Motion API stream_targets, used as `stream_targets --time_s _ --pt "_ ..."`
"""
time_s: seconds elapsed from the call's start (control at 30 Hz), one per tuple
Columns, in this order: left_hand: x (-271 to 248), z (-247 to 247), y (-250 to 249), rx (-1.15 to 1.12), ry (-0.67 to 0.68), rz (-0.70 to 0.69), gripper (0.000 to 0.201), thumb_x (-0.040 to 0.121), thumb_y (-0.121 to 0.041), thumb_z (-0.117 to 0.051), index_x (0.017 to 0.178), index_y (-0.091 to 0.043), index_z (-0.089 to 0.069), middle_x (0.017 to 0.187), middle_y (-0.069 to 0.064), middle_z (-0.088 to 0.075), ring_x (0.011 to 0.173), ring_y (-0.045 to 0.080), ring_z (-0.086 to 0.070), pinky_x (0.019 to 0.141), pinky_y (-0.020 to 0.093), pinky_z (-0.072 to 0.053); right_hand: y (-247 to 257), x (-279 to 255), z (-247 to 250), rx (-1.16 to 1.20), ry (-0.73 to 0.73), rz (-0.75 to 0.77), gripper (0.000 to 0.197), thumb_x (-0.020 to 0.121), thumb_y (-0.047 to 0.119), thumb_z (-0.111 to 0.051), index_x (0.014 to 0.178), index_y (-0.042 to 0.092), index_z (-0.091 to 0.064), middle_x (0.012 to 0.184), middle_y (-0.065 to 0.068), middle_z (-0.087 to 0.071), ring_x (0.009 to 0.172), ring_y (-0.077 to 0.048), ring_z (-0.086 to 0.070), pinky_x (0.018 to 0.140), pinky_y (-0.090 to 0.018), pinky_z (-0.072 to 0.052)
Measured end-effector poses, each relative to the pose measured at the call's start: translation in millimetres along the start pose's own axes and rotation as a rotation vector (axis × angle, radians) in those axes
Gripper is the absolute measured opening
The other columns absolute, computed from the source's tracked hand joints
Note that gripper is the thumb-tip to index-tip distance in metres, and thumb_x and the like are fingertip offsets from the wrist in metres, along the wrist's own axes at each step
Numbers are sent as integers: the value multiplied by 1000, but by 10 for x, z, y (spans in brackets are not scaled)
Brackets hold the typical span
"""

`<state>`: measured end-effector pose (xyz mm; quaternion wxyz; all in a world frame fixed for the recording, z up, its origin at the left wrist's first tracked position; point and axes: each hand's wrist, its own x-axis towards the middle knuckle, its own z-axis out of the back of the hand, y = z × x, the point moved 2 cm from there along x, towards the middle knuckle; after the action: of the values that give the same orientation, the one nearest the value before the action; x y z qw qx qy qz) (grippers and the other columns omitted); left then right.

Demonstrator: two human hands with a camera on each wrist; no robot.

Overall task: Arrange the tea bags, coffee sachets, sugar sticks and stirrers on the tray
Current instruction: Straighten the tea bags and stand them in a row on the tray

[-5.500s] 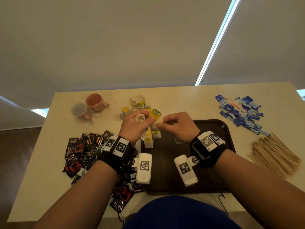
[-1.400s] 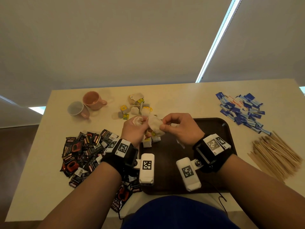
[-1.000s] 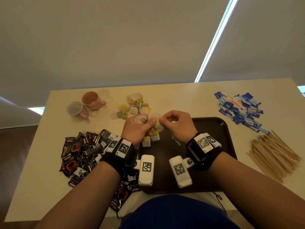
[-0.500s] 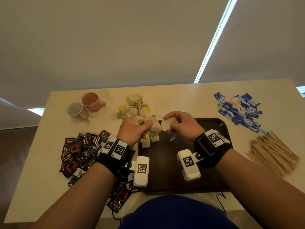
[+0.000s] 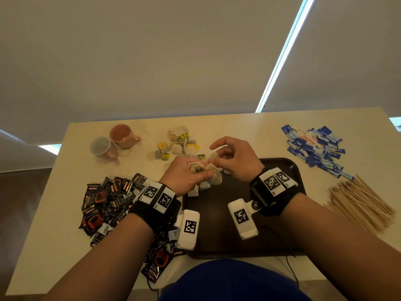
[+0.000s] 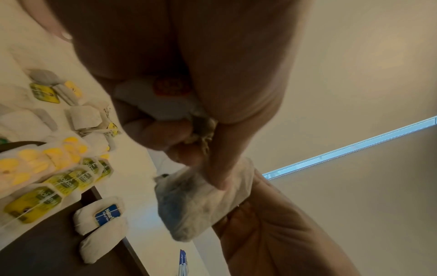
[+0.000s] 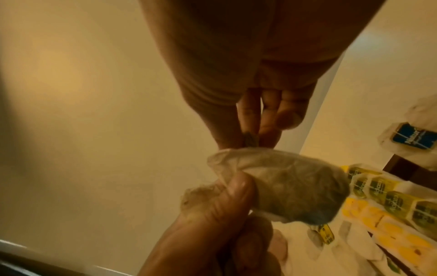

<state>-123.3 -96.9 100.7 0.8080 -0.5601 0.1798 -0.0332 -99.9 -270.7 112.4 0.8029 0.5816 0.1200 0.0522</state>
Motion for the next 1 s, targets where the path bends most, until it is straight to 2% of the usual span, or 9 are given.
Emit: stream_targets --time_s 0.13,0.23,0.47,0.57,0.63,0.7,0.8,0.87,1.0 --pt "0 8 26 -30 -32 25 23 85 -12 -77 67 -22 -67 51 -10 -56 47 5 -48 48 21 -37 55 -67 -12 -223 -22 188 20 82 33 -77 100 31 -68 106 8 -63 93 2 -53 76 -7 -38" --pt "-10 -2 -10 -45 -20 47 22 84 -6 -75 68 -19 -68 50 -8 -54 47 8 -46 44 23 -36 104 -86 -85 -385 104 232 24 78 44 -77 101 42 -71 110 10 -55 105 -8 -42 83 -13 -31" --pt "-15 -49 11 26 -16 74 30 82 -7 -77 59 -19 -60 49 -6 -53 46 7 -46 48 25 -36 240 1 -118 -407 93 317 6 85 28 -72 90 28 -76 98 11 -60 95 -14 -49 82 -27 -36" --pt "-35 -38 79 49 -6 44 16 82 -16 -79 73 -9 -68 65 8 -65 61 14 -61 58 30 -47 349 15 -34 -268 61 341 4 86 22 -68 88 21 -71 88 14 -66 82 -9 -59 73 -24 -47" --pt "-46 -17 119 111 3 65 12 84 -22 -78 76 -21 -69 71 -2 -67 70 11 -64 66 26 -48 403 36 59 -156 45 324 3 87 12 -69 88 11 -71 85 3 -70 77 -12 -65 71 -26 -55" --pt "-57 1 138 213 -1 73 16 85 -24 -78 74 -30 -68 74 -16 -62 70 0 -57 64 16 -39 398 80 152 -128 28 290 2 87 7 -70 88 6 -71 83 -4 -71 75 -16 -68 70 -26 -58" --pt "-32 50 197 214 -61 104 21 85 -24 -76 68 -34 -68 79 -11 -65 70 1 -54 66 21 -38 255 187 266 -225 -19 208 4 87 12 -72 90 10 -73 83 -1 -72 75 -13 -69 71 -26 -59" --pt "-2 97 244 200 -99 149 16 86 -24 -76 71 -29 -72 74 -5 -65 65 9 -52 62 27 -39 91 270 329 -307 -30 138 6 87 15 -72 93 14 -74 82 4 -71 74 -9 -68 74 -28 -59" --pt "35 175 280 160 -116 209 10 89 -23 -74 87 -14 -75 46 -17 -51 50 2 -43 50 24 -33 -288 402 366 -482 21 -12 14 90 17 -69 103 16 -75 89 6 -69 81 -8 -64 80 -27 -56"
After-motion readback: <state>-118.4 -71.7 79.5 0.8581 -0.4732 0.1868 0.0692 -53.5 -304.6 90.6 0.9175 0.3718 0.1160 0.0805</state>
